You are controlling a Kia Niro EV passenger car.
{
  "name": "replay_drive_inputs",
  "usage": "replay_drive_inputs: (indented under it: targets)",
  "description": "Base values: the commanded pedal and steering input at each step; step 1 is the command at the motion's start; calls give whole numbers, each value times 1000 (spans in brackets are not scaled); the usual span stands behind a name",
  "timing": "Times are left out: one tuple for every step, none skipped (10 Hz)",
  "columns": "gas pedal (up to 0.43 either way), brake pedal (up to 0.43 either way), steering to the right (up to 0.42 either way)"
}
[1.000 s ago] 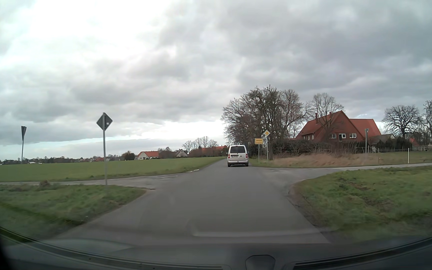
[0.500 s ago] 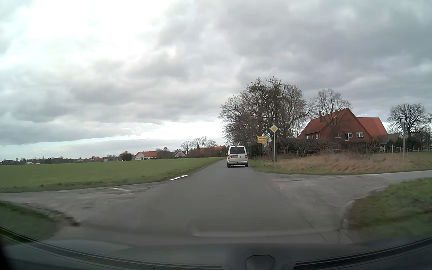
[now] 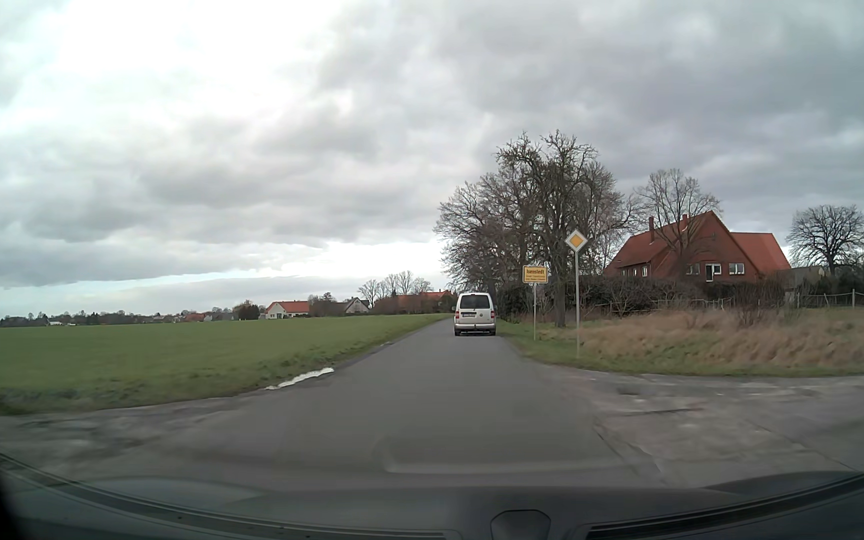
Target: Follow the waypoints while adhering to traffic rules and regulations
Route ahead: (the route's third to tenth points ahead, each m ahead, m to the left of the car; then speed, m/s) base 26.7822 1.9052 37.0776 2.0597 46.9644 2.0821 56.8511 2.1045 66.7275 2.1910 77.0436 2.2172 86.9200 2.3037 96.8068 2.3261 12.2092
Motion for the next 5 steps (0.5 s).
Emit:
replay_drive_inputs:
  targets:
    - [209,0,2]
    - [209,0,2]
    - [209,0,2]
    - [209,0,2]
    - [209,0,2]
